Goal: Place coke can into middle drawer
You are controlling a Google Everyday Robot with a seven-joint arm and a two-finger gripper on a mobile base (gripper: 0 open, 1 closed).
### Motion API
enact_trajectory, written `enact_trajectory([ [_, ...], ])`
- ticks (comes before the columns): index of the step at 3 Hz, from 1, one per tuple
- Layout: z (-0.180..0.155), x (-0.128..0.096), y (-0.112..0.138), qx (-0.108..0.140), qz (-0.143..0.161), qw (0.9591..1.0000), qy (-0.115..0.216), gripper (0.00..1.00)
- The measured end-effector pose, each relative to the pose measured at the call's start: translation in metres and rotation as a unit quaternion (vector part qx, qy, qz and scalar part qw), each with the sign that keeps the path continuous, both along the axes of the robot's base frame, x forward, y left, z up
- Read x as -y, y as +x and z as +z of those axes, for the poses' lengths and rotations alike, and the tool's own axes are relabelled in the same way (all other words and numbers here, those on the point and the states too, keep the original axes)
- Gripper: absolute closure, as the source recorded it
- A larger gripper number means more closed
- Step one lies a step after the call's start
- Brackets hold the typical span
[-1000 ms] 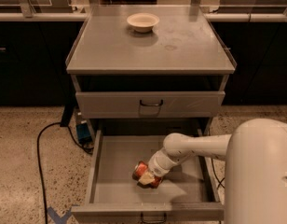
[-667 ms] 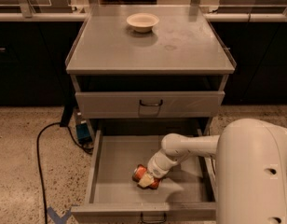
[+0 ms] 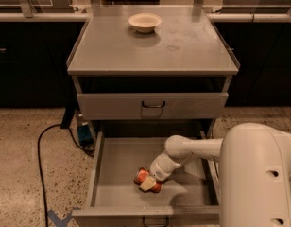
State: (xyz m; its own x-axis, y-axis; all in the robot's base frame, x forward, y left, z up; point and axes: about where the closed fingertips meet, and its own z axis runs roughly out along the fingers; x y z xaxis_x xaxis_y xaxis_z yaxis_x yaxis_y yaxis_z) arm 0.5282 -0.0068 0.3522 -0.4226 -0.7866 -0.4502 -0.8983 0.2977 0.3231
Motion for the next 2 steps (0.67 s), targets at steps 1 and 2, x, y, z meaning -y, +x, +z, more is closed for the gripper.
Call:
enact_trajectory([
  [1, 0.0000, 0.0000, 0.0000, 0.000, 0.000, 1.0000, 0.000, 0.87],
  [2, -0.0001, -0.0001, -0.0001, 0.000, 0.000, 1.0000, 0.000, 0.64],
])
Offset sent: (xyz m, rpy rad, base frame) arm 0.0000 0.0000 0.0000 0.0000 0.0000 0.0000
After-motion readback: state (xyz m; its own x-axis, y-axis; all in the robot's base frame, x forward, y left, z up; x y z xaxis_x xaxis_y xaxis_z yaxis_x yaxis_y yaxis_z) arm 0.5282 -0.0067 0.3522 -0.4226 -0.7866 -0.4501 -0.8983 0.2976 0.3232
